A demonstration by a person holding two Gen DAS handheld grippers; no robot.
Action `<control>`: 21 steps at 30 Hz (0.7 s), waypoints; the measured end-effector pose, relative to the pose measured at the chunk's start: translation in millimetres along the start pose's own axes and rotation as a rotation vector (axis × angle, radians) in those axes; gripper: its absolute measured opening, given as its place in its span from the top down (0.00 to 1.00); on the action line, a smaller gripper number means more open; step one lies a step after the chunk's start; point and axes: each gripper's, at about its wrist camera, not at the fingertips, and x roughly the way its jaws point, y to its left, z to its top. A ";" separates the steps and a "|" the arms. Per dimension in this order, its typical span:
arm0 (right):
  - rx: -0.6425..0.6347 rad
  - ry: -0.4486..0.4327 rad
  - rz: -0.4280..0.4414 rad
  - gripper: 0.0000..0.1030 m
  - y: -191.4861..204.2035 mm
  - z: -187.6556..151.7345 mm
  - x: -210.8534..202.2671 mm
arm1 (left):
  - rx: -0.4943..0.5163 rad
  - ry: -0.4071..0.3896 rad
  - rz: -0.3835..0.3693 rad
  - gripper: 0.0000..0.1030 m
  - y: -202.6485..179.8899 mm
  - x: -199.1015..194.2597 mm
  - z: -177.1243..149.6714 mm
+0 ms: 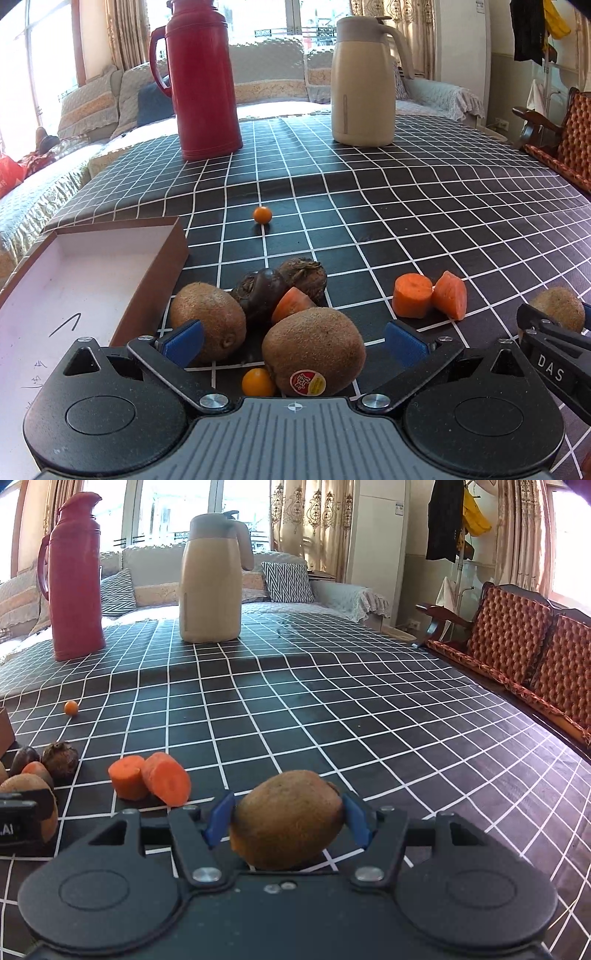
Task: Organize fruits
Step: 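Grasp a stickered kiwi with the left tool while the right tool holds its kiwi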
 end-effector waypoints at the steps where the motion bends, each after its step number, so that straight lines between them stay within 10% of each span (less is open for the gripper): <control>1: 0.003 0.000 -0.003 0.39 -0.4 -0.3 -0.3 | 0.003 0.006 0.013 0.00 -1.0 2.9 0.4; 21: 0.011 -0.033 -0.011 0.39 -2.8 -1.5 -5.6 | 0.085 -0.074 0.061 0.00 -4.7 0.7 -9.2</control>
